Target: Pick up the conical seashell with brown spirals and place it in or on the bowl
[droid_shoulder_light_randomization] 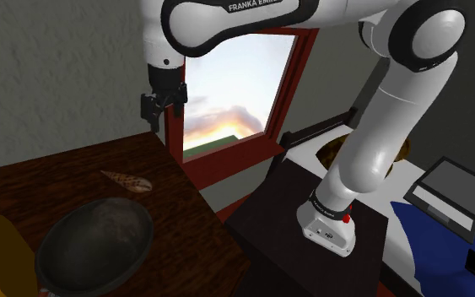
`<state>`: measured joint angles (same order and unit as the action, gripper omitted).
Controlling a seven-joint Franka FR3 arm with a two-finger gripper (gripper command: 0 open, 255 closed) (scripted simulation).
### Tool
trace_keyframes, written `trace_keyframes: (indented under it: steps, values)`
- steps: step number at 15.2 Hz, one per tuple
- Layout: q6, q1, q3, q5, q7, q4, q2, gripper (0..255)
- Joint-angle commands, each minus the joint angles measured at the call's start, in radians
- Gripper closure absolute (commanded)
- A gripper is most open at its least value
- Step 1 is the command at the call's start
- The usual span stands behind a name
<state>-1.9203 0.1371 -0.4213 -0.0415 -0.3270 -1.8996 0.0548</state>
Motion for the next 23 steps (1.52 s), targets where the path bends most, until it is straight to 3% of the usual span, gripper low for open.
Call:
trace_keyframes:
  steps: [1, 12, 23]
  values:
    - [-0.007, 0.019, -0.014, 0.023, -0.037, 0.042, 0.073, 0]
    - [0.072, 0.197, -0.020, 0.157, -0.191, 0.466, 0.536, 0]
    - [-0.018, 0.202, -0.013, 0.167, -0.199, 0.400, 0.563, 0]
